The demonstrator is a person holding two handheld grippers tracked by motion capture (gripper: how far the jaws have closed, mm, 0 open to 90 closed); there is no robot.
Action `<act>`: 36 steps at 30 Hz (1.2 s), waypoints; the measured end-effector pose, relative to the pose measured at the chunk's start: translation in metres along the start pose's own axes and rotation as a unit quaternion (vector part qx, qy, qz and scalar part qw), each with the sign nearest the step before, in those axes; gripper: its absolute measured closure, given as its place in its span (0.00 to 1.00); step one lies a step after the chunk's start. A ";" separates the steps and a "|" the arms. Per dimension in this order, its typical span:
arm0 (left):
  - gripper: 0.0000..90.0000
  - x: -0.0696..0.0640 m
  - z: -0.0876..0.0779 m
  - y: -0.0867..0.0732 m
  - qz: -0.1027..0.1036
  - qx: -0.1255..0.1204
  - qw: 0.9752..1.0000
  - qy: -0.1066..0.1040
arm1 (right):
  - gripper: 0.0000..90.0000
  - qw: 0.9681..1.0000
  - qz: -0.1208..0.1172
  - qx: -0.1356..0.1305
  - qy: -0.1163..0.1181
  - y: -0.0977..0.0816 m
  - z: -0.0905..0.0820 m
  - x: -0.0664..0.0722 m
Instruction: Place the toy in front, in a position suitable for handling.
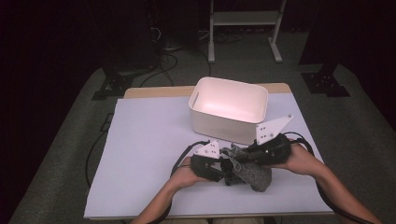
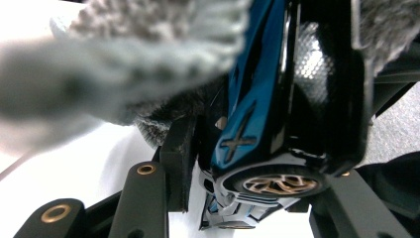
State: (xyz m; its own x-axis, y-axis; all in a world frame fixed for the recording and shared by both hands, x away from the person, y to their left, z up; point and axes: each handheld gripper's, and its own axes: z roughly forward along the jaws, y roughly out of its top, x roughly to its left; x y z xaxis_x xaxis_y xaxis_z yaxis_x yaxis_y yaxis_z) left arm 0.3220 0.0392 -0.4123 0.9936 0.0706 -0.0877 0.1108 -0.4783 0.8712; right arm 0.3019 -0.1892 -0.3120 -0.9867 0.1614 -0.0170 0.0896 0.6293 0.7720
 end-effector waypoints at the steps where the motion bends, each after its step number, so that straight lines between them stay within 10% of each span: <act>1: 0.63 0.001 -0.005 0.000 -0.001 -0.001 1.000 -0.005 | 0.90 1.000 -0.003 0.001 0.000 0.002 0.001 0.000; 4: 0.70 0.003 -0.028 0.005 -0.002 -0.035 0.999 -0.012 | 0.90 1.000 -0.007 0.003 -0.005 0.006 0.005 0.001; 9: 0.71 0.001 -0.039 0.003 0.000 -0.023 1.000 -0.006 | 0.90 1.000 -0.013 0.011 0.003 0.014 0.015 0.000; 23: 0.53 0.000 -0.001 -0.019 0.006 -0.044 0.999 0.004 | 0.90 1.000 0.005 0.008 -0.010 -0.002 0.002 -0.003; 36: 0.63 0.001 -0.022 -0.010 0.000 0.005 1.000 0.010 | 0.90 1.000 -0.013 0.012 -0.010 0.006 0.008 0.002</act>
State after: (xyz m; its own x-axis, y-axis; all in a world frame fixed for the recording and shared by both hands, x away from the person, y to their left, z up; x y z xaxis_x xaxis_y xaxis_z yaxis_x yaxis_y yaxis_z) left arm 0.3216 0.0628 -0.4102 0.9931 0.0872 -0.0781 0.1109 -0.4877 0.8660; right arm 0.3014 -0.1792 -0.3120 -0.9859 0.1596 -0.0495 0.0676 0.6514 0.7557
